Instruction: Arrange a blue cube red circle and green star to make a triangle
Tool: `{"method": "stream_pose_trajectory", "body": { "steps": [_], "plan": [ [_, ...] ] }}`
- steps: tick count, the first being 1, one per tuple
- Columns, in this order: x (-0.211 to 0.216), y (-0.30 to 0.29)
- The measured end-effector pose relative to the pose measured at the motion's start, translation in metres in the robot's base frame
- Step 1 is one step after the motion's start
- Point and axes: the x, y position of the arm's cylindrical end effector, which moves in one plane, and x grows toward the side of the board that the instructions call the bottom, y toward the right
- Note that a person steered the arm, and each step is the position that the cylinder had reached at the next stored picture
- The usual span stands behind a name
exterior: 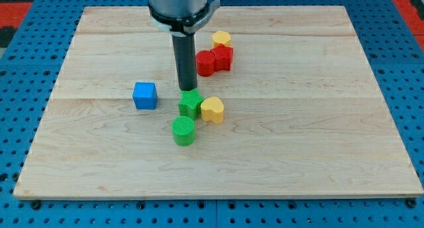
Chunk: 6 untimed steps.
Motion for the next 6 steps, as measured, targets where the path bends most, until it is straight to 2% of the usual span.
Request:
{"method": "stream_pose_trajectory", "body": {
  "steps": [1, 2, 3, 4, 5, 6],
  "plan": [
    [-0.033, 0.025],
    [-0.016, 0.077],
    [0.021, 0.126],
    [0.078, 0.181],
    [0.118, 0.172],
    [0.133, 0.130]
  ]
}}
